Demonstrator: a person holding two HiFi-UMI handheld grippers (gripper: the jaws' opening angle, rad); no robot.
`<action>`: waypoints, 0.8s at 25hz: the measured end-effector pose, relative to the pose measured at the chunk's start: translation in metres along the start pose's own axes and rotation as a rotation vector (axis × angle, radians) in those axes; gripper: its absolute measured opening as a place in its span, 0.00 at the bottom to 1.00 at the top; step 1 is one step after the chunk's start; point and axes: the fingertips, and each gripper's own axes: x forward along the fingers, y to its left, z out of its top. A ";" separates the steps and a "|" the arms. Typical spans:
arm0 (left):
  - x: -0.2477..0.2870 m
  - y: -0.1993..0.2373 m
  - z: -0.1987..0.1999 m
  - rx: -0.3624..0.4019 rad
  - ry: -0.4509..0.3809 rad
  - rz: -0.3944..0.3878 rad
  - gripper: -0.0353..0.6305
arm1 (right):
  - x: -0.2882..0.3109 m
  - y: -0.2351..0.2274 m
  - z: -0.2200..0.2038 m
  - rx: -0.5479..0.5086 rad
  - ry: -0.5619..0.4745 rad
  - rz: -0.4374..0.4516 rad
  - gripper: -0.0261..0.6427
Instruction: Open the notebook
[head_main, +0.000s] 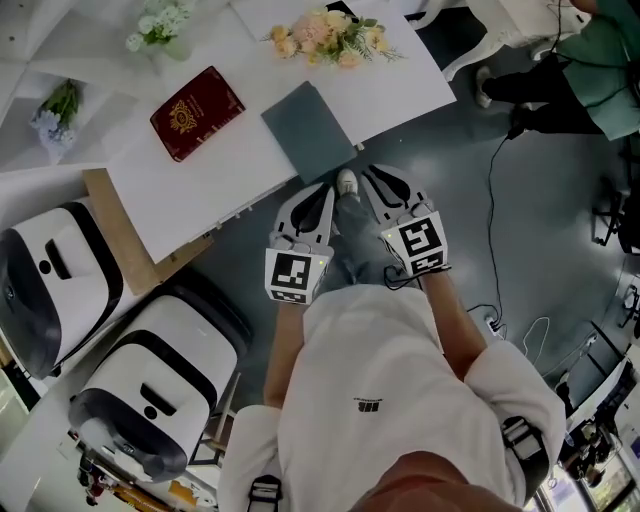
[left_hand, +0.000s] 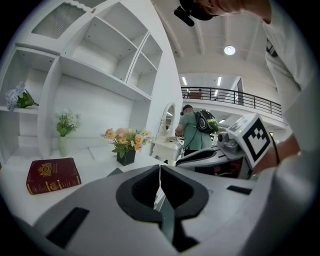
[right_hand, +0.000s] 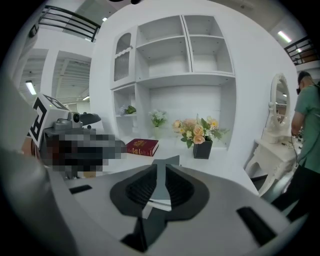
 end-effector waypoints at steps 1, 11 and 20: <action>0.004 0.001 -0.003 -0.001 0.006 0.000 0.05 | 0.003 -0.002 -0.003 0.005 0.003 0.000 0.10; 0.035 0.003 -0.034 -0.012 0.059 -0.021 0.05 | 0.025 -0.018 -0.035 0.063 0.041 -0.005 0.10; 0.055 0.007 -0.060 -0.009 0.101 -0.037 0.05 | 0.051 -0.027 -0.063 0.138 0.058 0.001 0.10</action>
